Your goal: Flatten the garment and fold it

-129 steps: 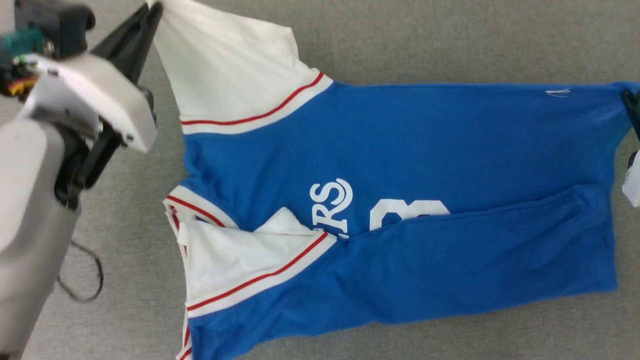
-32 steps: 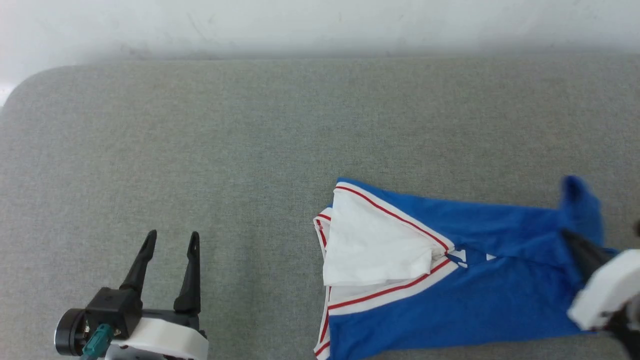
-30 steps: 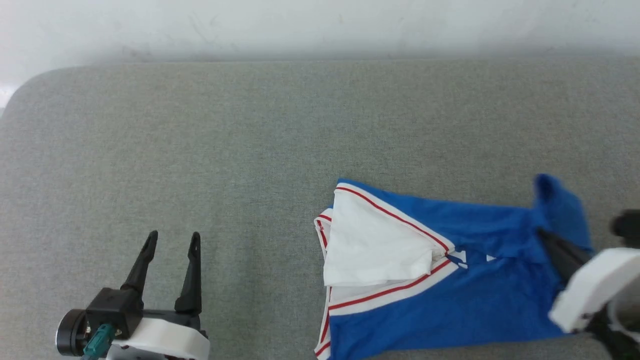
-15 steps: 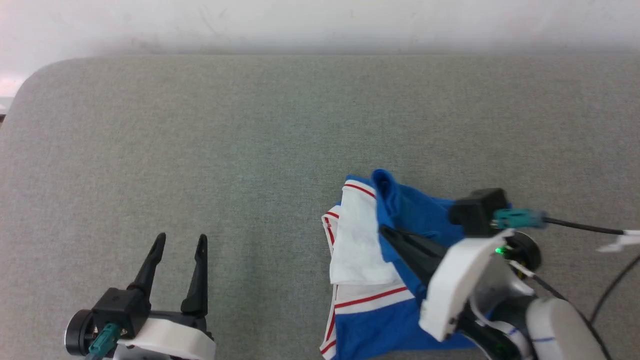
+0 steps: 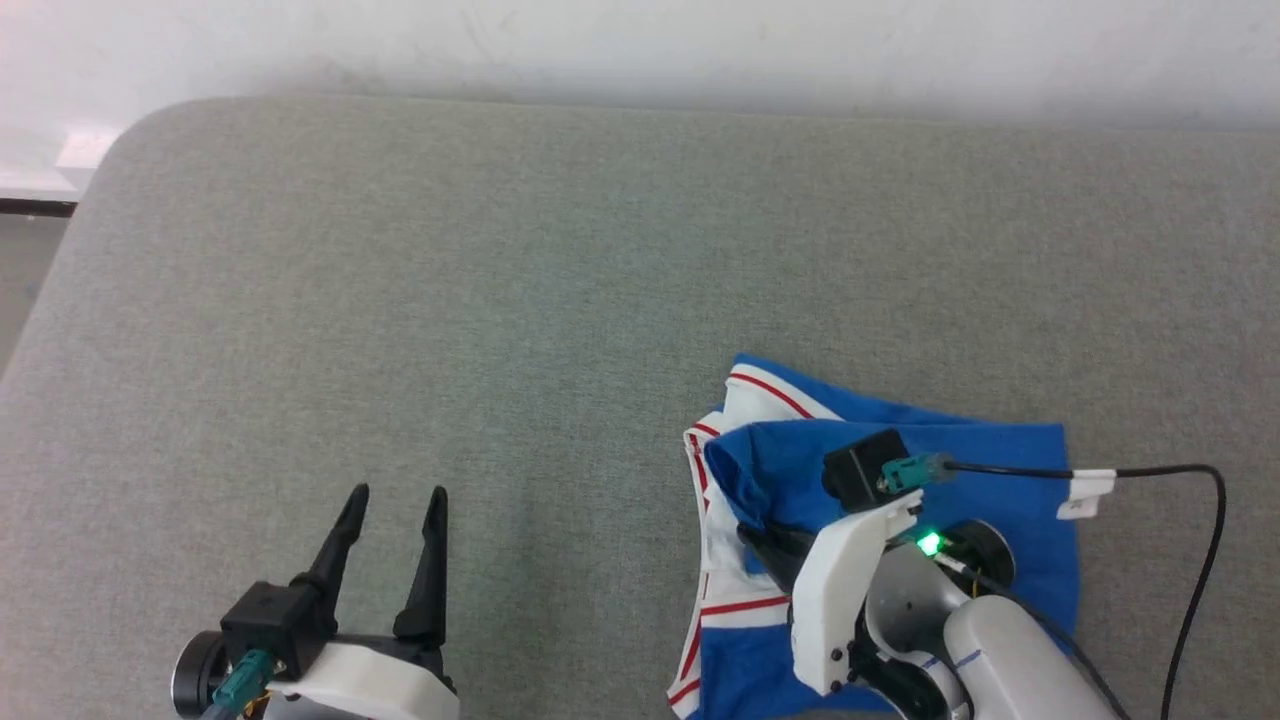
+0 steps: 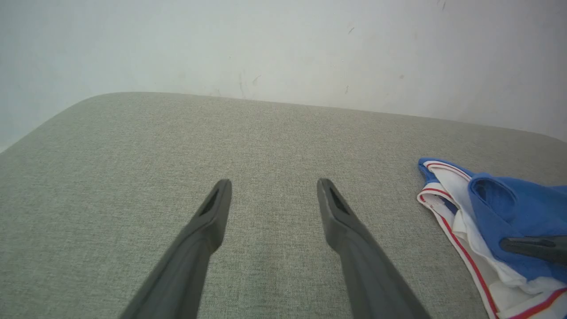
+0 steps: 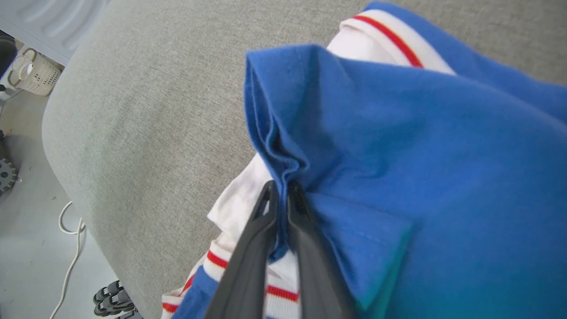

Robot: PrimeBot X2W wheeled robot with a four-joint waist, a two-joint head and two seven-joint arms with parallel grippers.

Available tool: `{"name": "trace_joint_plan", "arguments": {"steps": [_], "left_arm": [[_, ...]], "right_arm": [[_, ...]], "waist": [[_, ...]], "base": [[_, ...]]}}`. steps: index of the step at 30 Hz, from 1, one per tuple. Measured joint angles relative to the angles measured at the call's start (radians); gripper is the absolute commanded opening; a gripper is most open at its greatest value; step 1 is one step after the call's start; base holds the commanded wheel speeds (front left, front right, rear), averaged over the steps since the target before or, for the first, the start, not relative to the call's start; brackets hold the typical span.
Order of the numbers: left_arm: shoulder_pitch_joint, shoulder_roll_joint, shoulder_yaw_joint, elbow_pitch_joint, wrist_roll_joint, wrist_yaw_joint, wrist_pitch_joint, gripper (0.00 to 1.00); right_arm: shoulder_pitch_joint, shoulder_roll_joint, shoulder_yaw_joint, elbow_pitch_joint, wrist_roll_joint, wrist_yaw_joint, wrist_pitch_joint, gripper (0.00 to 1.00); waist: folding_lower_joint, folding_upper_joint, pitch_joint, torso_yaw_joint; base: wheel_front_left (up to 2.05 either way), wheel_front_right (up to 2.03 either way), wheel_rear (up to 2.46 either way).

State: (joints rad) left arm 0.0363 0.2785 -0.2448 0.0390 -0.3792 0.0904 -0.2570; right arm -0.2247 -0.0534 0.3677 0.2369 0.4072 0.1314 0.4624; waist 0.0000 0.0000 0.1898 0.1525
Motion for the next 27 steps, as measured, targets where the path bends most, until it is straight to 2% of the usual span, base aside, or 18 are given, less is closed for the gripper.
{"name": "trace_joint_plan", "arguments": {"steps": [1, 2, 3, 7, 10, 14, 17, 20, 23, 27], "left_arm": [[0.0, -0.001, 0.0, 0.005, 0.0, -0.002, 0.0, 1.0], [0.0, -0.003, 0.0, 0.009, 0.001, -0.002, 0.0, 1.0], [0.0, -0.004, 0.0, 0.013, 0.002, -0.003, 0.0, 1.0], [0.003, -0.006, 0.008, 0.021, 0.002, -0.01, 0.0, 1.0], [0.007, -0.006, 0.014, 0.024, 0.002, -0.011, 0.0, 1.0], [0.021, -0.004, 0.021, 0.02, 0.002, -0.012, 0.0, 1.0], [0.03, -0.003, 0.026, 0.013, 0.002, -0.012, 0.0, 1.0], [0.03, -0.003, 0.029, 0.006, 0.002, -0.011, 0.0, 1.0], [0.03, -0.003, 0.028, 0.003, 0.002, -0.012, 0.0, 1.0], [0.024, -0.005, 0.028, 0.001, 0.003, -0.012, 0.0, 1.0]], "right_arm": [[-0.005, 0.0, 0.004, 0.028, 0.002, 0.0, -0.009, 0.45], [-0.009, 0.0, 0.009, 0.051, 0.003, 0.0, -0.017, 0.88], [-0.015, 0.0, 0.017, 0.069, 0.008, 0.0, -0.026, 1.0], [-0.026, 0.004, 0.037, 0.076, 0.049, 0.0, -0.061, 1.0], [-0.024, 0.004, 0.0, 0.03, 0.059, 0.0, -0.081, 1.0], [0.034, 0.005, -0.147, -0.1, 0.013, 0.0, -0.082, 1.0], [0.122, -0.007, -0.279, -0.218, -0.076, 0.0, -0.05, 1.0], [0.202, -0.012, -0.384, -0.315, -0.116, 0.0, -0.007, 1.0], [0.242, -0.038, -0.416, -0.355, -0.154, 0.0, 0.005, 1.0], [0.248, -0.04, -0.429, -0.32, -0.155, 0.0, 0.009, 1.0]], "waist": [[-0.0001, 0.0, -0.004, 0.003], [0.0, 0.0, -0.008, 0.005], [0.0, 0.0, -0.013, 0.006], [-0.0001, 0.0, -0.033, 0.003], [-0.0001, 0.0, -0.043, -0.011], [-0.0001, 0.0, -0.05, -0.036], [-0.0001, 0.0, -0.049, -0.056], [-0.0001, 0.0, -0.039, -0.071], [-0.0001, 0.0, -0.02, -0.08], [0.0, 0.0, 0.006, -0.089]], "base": [[0.0, 0.0, 0.0], [0.0, 0.0, 0.0], [0.0, 0.0, 0.0], [0.0, 0.0, 0.0], [0.0, 0.0, 0.0], [0.0, 0.0, 0.0], [0.0, 0.0, 0.0], [0.0, 0.0, 0.0], [0.0, 0.0, 0.0], [0.0, 0.0, 0.0]]}}
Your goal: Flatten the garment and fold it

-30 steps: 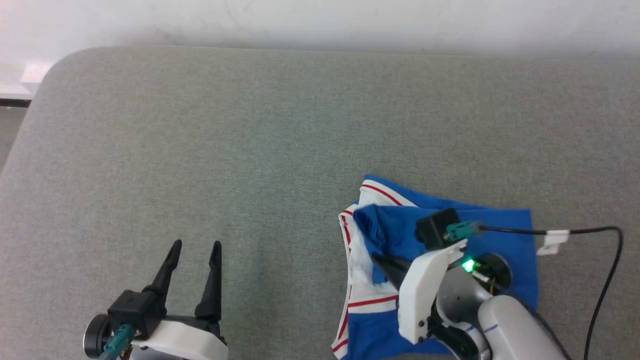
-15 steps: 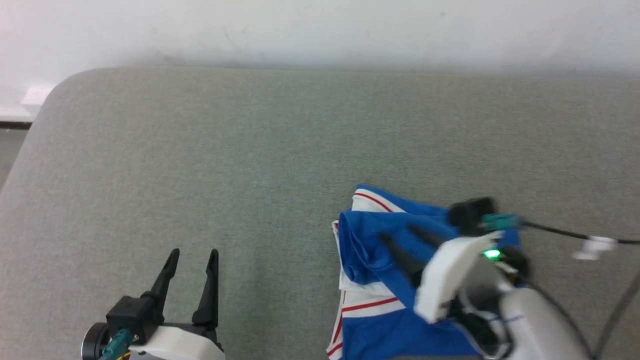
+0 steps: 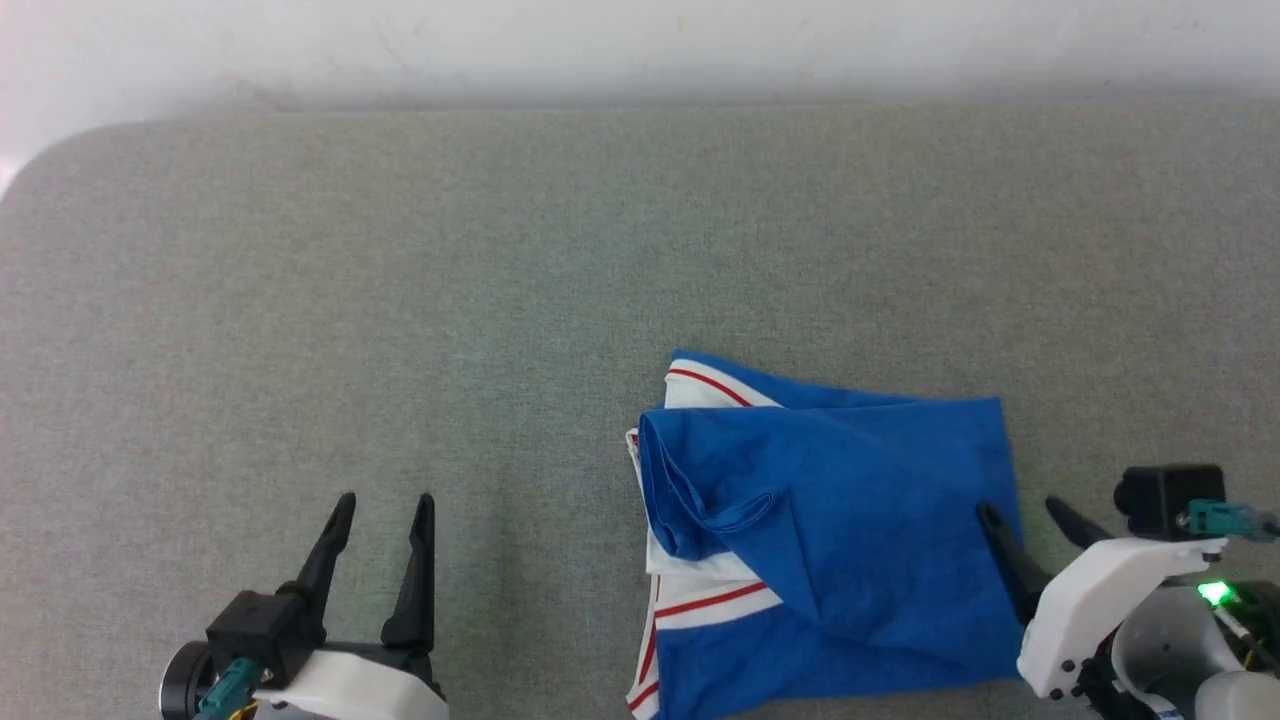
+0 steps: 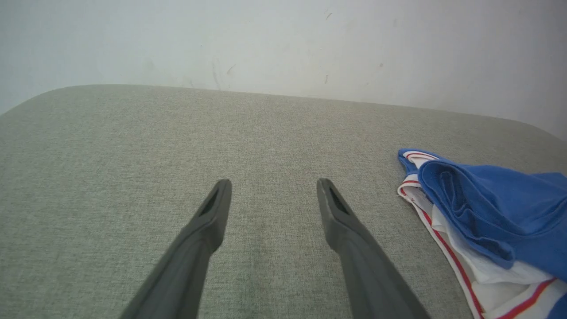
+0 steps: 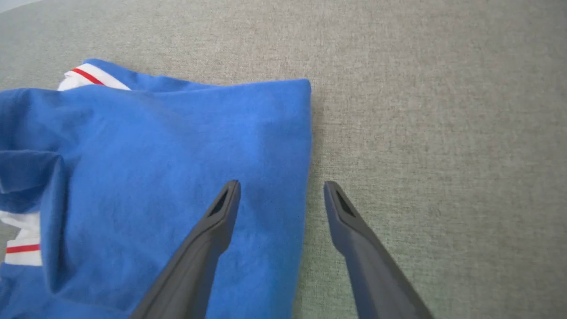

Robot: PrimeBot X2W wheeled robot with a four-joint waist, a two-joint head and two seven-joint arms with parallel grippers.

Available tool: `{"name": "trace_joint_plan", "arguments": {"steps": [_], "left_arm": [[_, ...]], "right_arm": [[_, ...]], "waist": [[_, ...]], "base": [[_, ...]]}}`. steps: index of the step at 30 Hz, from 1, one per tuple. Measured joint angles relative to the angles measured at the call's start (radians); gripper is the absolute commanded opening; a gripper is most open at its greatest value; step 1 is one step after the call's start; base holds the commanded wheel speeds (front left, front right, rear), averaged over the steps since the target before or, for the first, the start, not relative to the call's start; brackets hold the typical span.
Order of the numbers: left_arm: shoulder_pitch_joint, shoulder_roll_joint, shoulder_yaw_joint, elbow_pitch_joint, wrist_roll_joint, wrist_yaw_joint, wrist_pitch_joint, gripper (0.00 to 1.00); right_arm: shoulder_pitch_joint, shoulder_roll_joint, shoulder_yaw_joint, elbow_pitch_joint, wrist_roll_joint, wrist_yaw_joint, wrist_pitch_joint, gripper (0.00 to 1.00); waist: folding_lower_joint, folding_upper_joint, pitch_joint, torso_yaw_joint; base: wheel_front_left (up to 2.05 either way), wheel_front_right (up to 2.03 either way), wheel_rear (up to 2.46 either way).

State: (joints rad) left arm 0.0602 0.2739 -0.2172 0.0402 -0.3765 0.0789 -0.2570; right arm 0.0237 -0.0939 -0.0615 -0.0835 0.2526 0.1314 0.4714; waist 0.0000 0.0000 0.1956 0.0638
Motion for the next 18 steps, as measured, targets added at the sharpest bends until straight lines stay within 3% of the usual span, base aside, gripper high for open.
{"name": "trace_joint_plan", "arguments": {"steps": [7, 8, 9, 10, 18], "left_arm": [[-0.032, 0.008, -0.008, 0.0, 0.013, -0.008, 0.001, 1.0], [-0.039, 0.011, -0.011, 0.001, 0.018, -0.009, 0.002, 1.0], [-0.046, 0.014, -0.012, 0.001, 0.019, -0.009, 0.002, 1.0], [-0.053, 0.015, -0.015, 0.0, 0.023, -0.009, 0.002, 1.0], [-0.068, 0.024, -0.025, -0.029, 0.034, -0.009, 0.012, 1.0]], "right_arm": [[-0.05, 0.014, -0.014, 0.163, 0.003, 0.0, -0.022, 1.0], [-0.061, 0.015, -0.013, 0.184, 0.006, 0.0, -0.024, 0.96], [-0.072, 0.015, -0.011, 0.204, 0.015, 0.0, -0.028, 0.57], [-0.083, 0.014, -0.009, 0.22, 0.028, 0.0, -0.034, 0.0], [-0.131, 0.018, 0.006, 0.281, 0.062, 0.001, -0.065, 0.0]], "waist": [[0.0001, 0.0, 0.026, 0.014], [0.0, 0.0, 0.027, 0.02], [0.0, 0.0, 0.028, 0.025], [0.0, 0.0, 0.028, 0.03], [0.0, 0.0, 0.008, 0.04]], "base": [[0.0, 0.0, 0.0], [0.0, 0.0, 0.0], [0.0, 0.0, 0.0], [0.0, 0.0, 0.0], [0.0, 0.0, 0.0]]}}
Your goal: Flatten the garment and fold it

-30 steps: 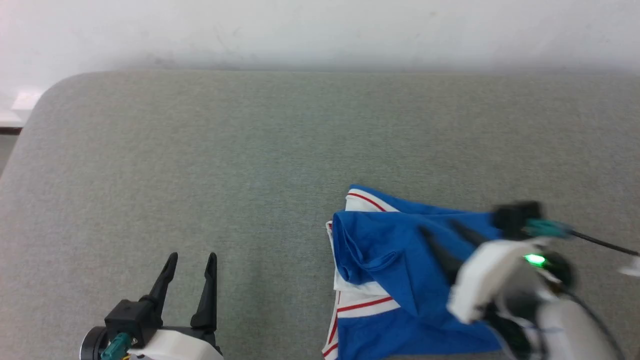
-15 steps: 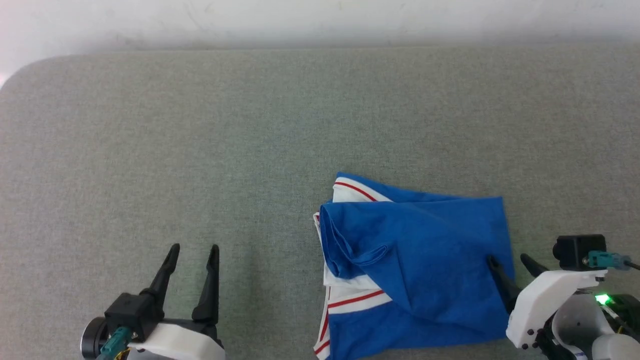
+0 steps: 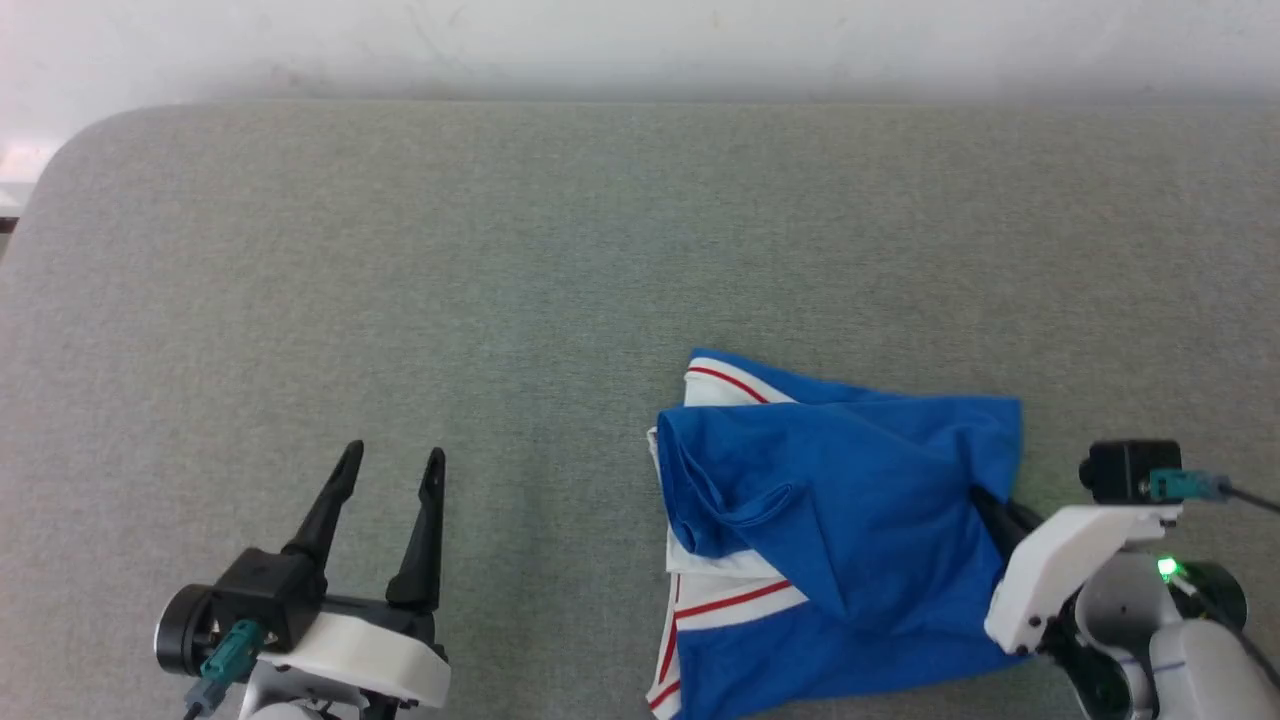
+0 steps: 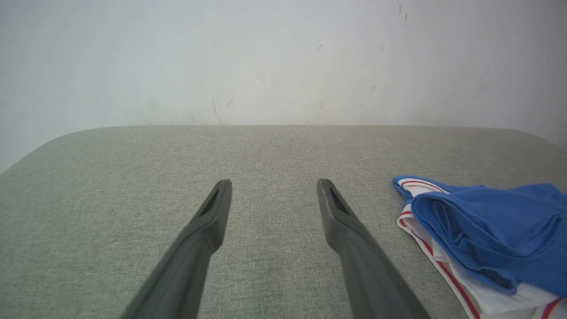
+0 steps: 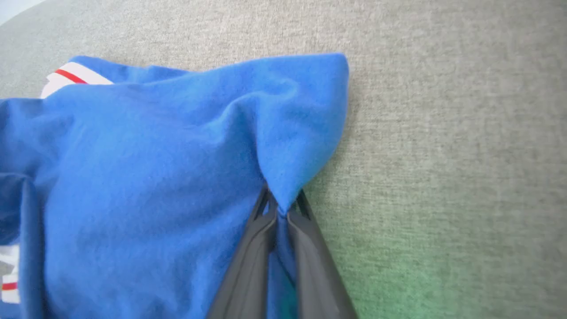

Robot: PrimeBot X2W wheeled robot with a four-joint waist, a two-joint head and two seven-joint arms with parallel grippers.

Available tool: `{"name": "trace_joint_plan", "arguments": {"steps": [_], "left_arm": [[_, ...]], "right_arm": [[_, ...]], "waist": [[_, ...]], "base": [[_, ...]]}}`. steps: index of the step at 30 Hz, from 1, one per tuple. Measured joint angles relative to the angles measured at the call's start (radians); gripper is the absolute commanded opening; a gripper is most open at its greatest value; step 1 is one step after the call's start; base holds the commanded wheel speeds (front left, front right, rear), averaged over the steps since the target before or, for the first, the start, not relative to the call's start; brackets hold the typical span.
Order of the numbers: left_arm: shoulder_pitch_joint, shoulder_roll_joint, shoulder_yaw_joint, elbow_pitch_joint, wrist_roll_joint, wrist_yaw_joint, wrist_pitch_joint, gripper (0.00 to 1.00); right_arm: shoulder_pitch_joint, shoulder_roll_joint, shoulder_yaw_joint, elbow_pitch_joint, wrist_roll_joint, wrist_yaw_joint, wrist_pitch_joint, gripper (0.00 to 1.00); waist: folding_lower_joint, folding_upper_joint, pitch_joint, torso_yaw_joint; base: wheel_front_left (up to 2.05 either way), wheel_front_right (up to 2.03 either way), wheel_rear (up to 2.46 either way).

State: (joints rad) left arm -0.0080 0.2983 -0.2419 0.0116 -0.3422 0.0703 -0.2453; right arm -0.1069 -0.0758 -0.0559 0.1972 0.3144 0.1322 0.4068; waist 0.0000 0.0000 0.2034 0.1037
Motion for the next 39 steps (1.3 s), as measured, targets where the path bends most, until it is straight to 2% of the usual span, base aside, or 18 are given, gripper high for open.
{"name": "trace_joint_plan", "arguments": {"steps": [5, 8, 14, 25, 33, 39], "left_arm": [[0.001, 0.016, 0.012, -0.042, 0.0, 0.013, 0.009, 1.0], [0.0, 0.024, 0.016, -0.058, 0.0, 0.019, 0.018, 1.0], [-0.044, 0.042, 0.018, -0.081, 0.004, 0.02, 0.035, 1.0], [-0.206, 0.088, 0.029, -0.156, 0.047, 0.02, 0.071, 1.0], [-0.252, 0.105, 0.042, -0.196, 0.062, 0.025, 0.068, 1.0], [-0.266, 0.095, 0.044, -0.243, 0.059, 0.025, 0.037, 1.0]], "right_arm": [[-0.088, -0.03, 0.011, -0.009, -0.007, 0.0, -0.012, 0.0], [-0.152, -0.075, 0.024, -0.011, -0.017, 0.0, -0.002, 0.0], [-0.279, -0.24, 0.031, -0.01, -0.04, 0.0, 0.049, 0.0], [-0.431, -0.511, -0.047, -0.015, -0.077, 0.001, 0.132, 0.0], [-0.471, -0.617, -0.086, 0.064, -0.1, 0.001, 0.125, 0.0], [-0.487, -0.645, -0.101, 0.116, -0.142, 0.001, 0.091, 0.0]], "waist": [[0.0001, 0.0, -0.006, -0.038], [0.0, 0.0, 0.0, -0.063], [0.0001, 0.0, 0.046, -0.094], [0.0003, 0.0, 0.21, -0.132], [0.0003, 0.0, 0.324, -0.166], [0.0001, 0.0, 0.383, -0.185]], "base": [[0.0, 0.0, 0.0], [0.0, 0.0, 0.0], [0.0, 0.0, 0.0], [0.0, 0.0, 0.0], [0.0, 0.0, 0.0], [0.0, 0.0, 0.0]]}}
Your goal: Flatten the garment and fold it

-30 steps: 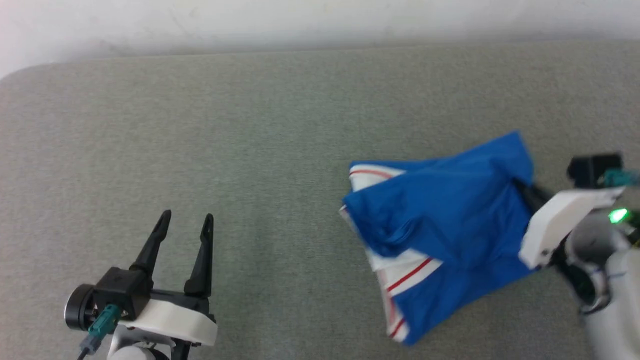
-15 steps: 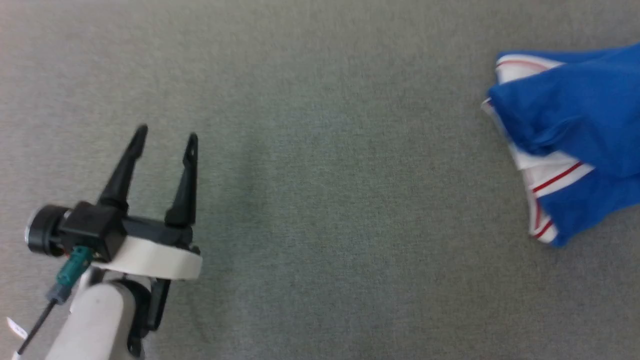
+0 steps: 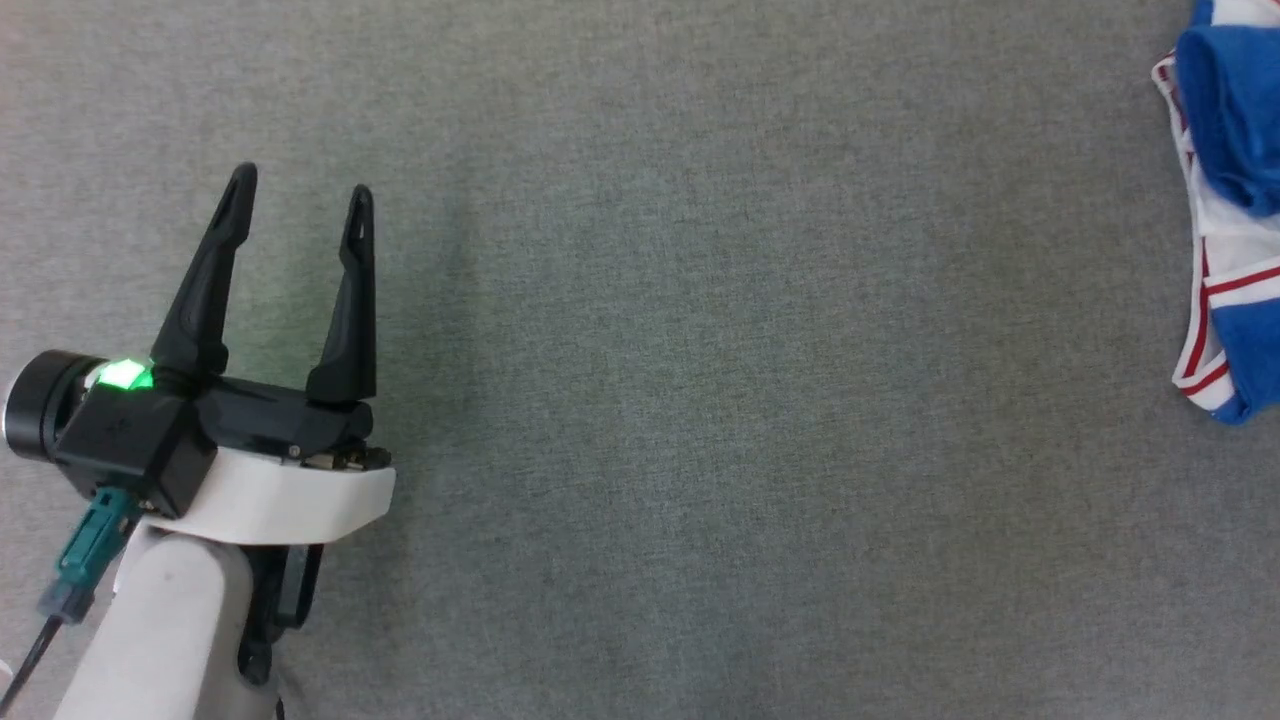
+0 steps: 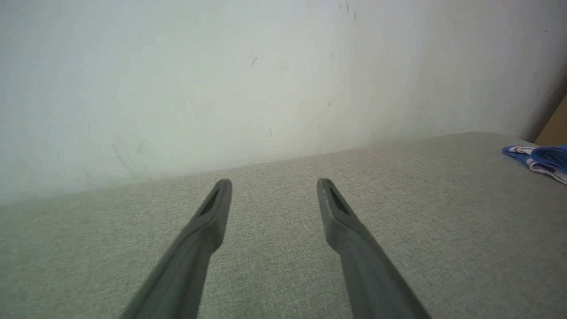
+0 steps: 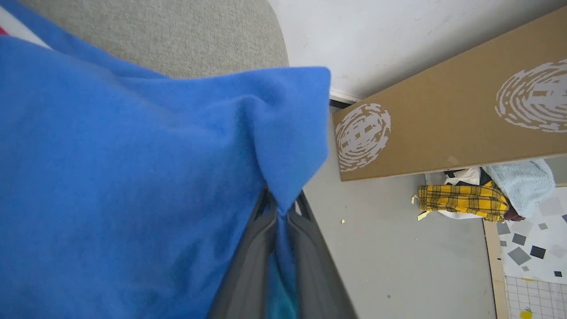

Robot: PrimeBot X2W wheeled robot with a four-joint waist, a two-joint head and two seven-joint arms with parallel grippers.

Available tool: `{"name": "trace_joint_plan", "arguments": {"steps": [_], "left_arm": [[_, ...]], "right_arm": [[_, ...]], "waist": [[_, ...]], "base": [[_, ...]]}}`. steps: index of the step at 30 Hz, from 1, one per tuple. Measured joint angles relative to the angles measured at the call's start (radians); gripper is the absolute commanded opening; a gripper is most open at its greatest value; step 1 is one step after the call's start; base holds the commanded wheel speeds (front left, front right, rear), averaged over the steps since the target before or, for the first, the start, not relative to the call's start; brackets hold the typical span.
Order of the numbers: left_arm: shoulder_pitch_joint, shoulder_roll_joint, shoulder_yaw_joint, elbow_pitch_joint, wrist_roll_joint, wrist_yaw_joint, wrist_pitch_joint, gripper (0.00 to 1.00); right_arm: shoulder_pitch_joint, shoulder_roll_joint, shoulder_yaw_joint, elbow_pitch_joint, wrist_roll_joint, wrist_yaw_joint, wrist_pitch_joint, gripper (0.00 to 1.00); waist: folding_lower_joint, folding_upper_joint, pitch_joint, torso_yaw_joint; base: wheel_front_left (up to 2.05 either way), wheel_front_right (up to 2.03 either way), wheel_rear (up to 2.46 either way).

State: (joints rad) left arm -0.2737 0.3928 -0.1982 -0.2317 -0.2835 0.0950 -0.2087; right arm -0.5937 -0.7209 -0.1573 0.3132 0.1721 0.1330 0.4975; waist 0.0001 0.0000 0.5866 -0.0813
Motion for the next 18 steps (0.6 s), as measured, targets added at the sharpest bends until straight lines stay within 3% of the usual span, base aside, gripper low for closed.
{"name": "trace_joint_plan", "arguments": {"steps": [6, 7, 8, 9, 10, 18], "left_arm": [[0.0, 0.006, 0.008, -0.021, 0.007, 0.009, -0.014, 1.0], [0.0, 0.005, 0.011, -0.023, 0.007, 0.013, -0.016, 1.0], [0.0, 0.005, 0.015, -0.025, 0.007, 0.019, -0.016, 1.0], [0.0, 0.005, 0.017, -0.026, 0.007, 0.021, -0.017, 1.0], [0.0, 0.005, 0.018, -0.026, 0.007, 0.022, -0.017, 1.0], [0.007, -0.005, 0.013, 0.002, 0.004, 0.022, -0.028, 1.0]], "right_arm": [[0.0, 0.01, -0.008, 0.043, -0.019, 0.0, -0.032, 0.0], [0.0, 0.011, -0.008, 0.049, -0.025, 0.0, -0.035, 0.16], [0.0, 0.012, -0.01, 0.053, -0.03, 0.0, -0.038, 0.44], [-0.001, 0.013, -0.013, 0.057, -0.036, 0.0, -0.045, 0.88], [-0.002, 0.016, -0.016, 0.06, -0.042, 0.0, -0.051, 1.0], [-0.015, 0.059, -0.016, 0.068, -0.056, 0.0, -0.081, 1.0]], "waist": [[0.0, 0.0, 0.031, -0.007], [-0.0001, -0.0001, 0.033, -0.007], [0.0, 0.0, 0.034, -0.007], [-0.0001, 0.0, 0.034, -0.007], [-0.0001, 0.0, 0.033, -0.008], [-0.0002, 0.0, -0.018, -0.01]], "base": [[0.0, 0.0, 0.0], [0.0, 0.0, 0.0], [0.0, 0.0, 0.0], [0.0, 0.0, 0.0], [0.0, 0.0, 0.0], [0.0, 0.0, 0.0]]}}
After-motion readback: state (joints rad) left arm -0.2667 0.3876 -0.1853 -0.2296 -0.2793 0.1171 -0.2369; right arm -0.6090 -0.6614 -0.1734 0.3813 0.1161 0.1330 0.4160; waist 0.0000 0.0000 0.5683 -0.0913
